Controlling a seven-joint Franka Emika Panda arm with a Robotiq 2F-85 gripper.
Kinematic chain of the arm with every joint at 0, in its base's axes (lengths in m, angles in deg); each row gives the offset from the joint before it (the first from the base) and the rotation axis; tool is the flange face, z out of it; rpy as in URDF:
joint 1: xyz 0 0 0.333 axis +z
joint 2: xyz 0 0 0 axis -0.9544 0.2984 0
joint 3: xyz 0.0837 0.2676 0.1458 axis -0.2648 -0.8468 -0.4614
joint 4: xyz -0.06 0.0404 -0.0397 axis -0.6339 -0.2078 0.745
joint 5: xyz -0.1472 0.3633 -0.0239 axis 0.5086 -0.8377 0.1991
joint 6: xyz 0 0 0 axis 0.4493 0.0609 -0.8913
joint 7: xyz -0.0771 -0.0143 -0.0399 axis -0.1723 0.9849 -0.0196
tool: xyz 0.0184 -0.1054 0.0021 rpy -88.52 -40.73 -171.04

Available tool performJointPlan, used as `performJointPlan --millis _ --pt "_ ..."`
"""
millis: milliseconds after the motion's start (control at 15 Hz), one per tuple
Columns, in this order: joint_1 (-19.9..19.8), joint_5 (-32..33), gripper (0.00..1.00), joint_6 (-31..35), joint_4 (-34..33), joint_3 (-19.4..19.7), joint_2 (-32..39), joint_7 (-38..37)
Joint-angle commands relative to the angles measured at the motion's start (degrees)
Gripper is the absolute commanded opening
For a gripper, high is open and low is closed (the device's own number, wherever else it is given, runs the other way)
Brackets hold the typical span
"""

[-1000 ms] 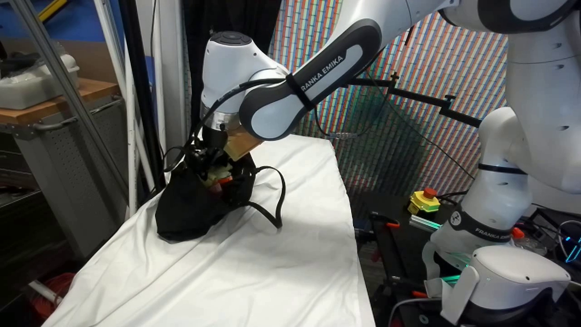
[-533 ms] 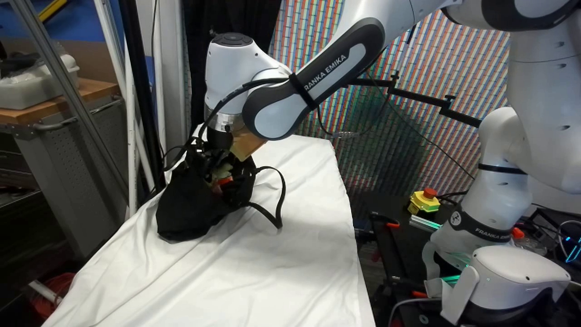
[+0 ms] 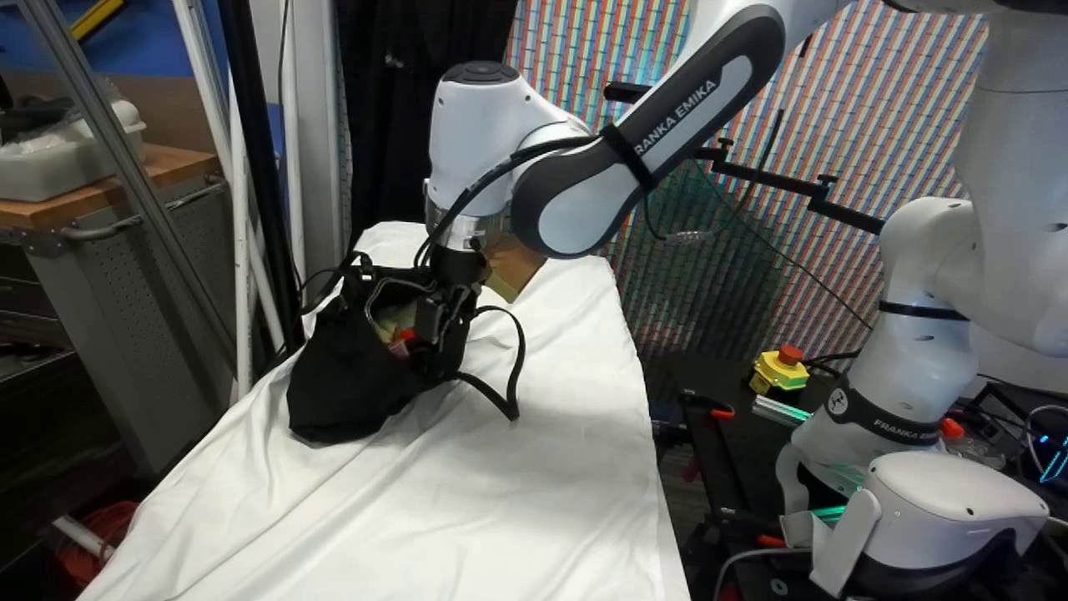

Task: Pick up all the nail polish on the table and put them in the bag

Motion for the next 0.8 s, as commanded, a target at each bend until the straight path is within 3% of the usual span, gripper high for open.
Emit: performJointPlan --millis 0,333,733 --pt "0.91 -0.66 1.00 -0.73 9.70 -1.98 -8.39 1.42" --pt "2.64 -0.53 1.00 -1.74 16.87 -6.39 -13.48 -1.00" --pt "4.56 -2.34 1.00 -2.45 20.67 -12.13 -15.17 -1.81"
